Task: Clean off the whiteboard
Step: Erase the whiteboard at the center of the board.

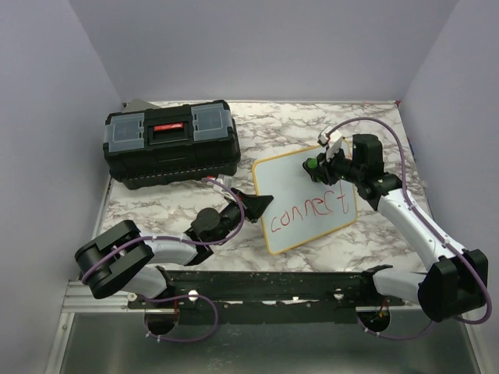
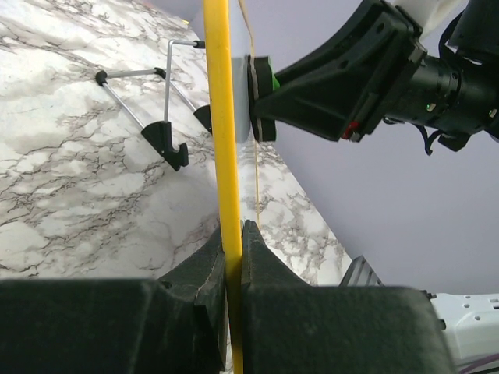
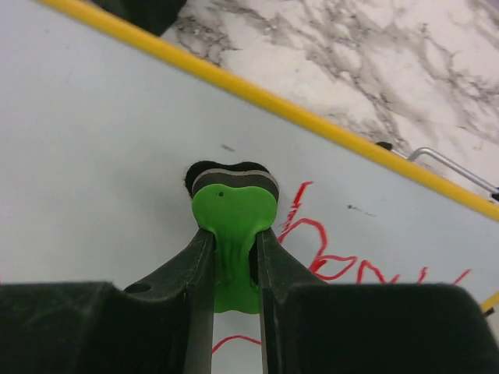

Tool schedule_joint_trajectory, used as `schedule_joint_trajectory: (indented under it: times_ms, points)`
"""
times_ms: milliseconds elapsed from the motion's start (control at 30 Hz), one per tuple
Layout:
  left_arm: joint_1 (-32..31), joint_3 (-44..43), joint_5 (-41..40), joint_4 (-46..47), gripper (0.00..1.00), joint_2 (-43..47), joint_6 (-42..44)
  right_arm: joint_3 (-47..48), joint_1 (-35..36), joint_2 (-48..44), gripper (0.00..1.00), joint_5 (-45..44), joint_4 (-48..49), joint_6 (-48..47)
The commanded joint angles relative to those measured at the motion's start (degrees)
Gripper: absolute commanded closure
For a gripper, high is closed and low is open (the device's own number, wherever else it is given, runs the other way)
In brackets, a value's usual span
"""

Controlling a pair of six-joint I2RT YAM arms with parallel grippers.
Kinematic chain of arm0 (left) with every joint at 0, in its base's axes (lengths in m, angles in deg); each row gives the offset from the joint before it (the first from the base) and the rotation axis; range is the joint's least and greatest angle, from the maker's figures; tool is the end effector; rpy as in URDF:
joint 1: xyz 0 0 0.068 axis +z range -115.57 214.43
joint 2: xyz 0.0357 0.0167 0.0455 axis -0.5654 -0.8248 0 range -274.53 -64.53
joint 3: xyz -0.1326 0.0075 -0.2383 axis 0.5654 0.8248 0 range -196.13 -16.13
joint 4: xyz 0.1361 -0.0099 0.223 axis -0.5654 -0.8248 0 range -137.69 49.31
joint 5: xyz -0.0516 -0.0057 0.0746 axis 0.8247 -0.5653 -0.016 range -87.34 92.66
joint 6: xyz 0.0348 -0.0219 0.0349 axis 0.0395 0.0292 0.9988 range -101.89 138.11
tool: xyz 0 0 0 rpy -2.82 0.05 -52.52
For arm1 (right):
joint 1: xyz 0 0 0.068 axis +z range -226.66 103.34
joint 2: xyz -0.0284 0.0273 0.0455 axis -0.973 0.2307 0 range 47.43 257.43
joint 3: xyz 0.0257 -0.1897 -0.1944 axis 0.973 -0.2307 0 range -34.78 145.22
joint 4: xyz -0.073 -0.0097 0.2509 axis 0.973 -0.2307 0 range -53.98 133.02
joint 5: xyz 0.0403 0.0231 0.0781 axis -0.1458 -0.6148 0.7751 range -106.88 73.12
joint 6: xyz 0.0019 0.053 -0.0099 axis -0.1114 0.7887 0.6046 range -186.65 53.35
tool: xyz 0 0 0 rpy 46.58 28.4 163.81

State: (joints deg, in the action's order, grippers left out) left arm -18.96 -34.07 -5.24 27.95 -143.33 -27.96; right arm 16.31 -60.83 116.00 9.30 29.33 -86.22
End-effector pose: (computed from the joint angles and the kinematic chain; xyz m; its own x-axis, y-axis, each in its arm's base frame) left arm 0.1523 -0.1967 0.2024 -0.4582 -0.5794 -0.6740 0.5533 0.4076 -0.7265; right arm 0.2515 0.0878 0.2881 -0.2657 -0.3878 -0.8827 -0.7397 0.6692 -0.0713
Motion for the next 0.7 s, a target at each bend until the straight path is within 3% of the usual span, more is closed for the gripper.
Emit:
schedule_joint_trajectory:
  times_ms: [0, 133, 333, 400, 500, 667]
  points:
    - [-1.22, -0.52, 6.32, 1.68, 1.00, 0.50, 5.47, 1.86, 0.40, 1.18, 0.99, -11.52, 4.75, 2.24]
    - [-1.28, -0.43, 6.31, 1.97, 1.00, 0.58, 5.46, -0.25, 0.42, 0.33, 0.99, -9.08, -0.17, -2.84]
    - [-1.28, -0.56, 6.45, 2.55, 1.00, 0.13, 5.59, -5.12, 0.42, -3.10, 0.99, 8.13, -12.95, -18.33]
    - [-1.28, -0.65, 6.54, 3.03, 1.00, -0.24, 5.40, -5.41, 0.41, -2.81, 0.99, 12.90, -14.94, -19.42]
    - [-1.27, -0.87, 6.75, 3.33, 1.00, -0.73, 5.03, -4.74, 0.40, -1.60, 0.99, 11.82, -10.32, -14.38]
    - [-1.28, -0.88, 6.93, 2.40, 1.00, -0.02, 5.15, -1.50, 0.42, -0.18, 0.99, 0.23, 2.11, -2.55]
